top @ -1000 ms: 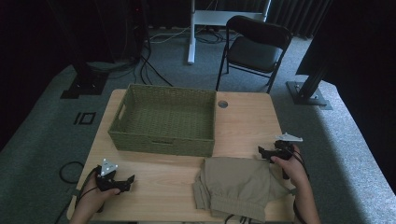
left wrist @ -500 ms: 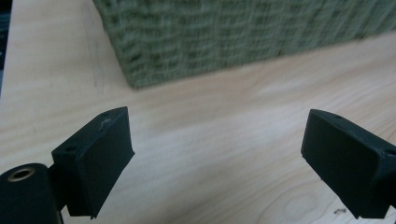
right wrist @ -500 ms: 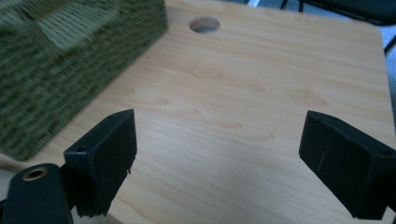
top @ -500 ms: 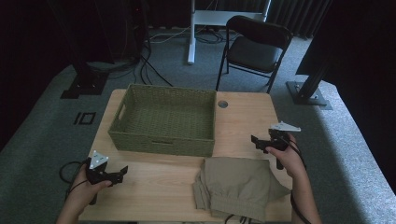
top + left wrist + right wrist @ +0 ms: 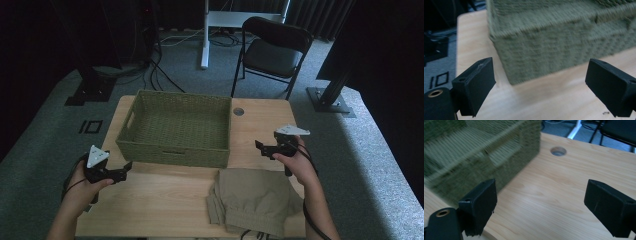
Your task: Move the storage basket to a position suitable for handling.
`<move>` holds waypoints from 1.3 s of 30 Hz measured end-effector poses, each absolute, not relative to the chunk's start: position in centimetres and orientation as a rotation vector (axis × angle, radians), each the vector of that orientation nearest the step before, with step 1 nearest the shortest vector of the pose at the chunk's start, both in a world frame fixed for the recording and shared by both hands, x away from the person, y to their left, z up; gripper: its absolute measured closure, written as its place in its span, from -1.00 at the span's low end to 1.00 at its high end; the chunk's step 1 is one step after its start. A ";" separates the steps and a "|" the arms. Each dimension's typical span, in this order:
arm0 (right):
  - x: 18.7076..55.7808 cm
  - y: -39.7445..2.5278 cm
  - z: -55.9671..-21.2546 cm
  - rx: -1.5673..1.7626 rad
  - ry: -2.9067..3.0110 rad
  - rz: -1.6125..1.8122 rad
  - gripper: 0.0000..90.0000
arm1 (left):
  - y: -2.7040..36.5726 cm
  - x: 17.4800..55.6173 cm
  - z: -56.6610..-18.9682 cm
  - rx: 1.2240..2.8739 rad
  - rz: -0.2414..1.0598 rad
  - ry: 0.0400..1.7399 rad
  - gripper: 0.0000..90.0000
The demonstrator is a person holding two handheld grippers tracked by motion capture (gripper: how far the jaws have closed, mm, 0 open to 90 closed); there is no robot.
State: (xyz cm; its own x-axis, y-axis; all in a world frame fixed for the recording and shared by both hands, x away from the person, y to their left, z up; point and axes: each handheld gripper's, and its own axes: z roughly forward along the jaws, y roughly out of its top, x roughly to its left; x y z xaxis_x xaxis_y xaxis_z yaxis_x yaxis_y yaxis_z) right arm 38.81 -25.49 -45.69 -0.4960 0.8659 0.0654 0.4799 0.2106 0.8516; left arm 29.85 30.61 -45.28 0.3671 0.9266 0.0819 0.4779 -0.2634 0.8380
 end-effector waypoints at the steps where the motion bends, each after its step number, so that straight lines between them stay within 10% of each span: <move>1: 38.9 -25.2 -45.6 1.241 2.063 1.226 -0.76 | 30.6 30.0 -45.0 1.887 0.776 1.212 -0.78; 29: 39.7 -17.8 -44.1 1.120 2.129 1.274 -0.66 | 32.8 39.3 -45.4 1.800 0.796 1.330 -0.52; 39: 39.6 -16.0 -45.3 1.136 2.183 1.249 -0.28 | 32.9 40.5 -46.3 1.844 0.761 1.326 -0.14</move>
State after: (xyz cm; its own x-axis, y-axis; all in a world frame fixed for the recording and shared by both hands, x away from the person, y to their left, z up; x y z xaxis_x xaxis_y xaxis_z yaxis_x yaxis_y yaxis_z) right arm 39.60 -15.99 -45.31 -0.6012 0.7965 0.0645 0.4592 0.2783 0.8436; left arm 40.53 32.88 -46.30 0.2935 0.9548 0.0480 0.5234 -0.2025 0.8277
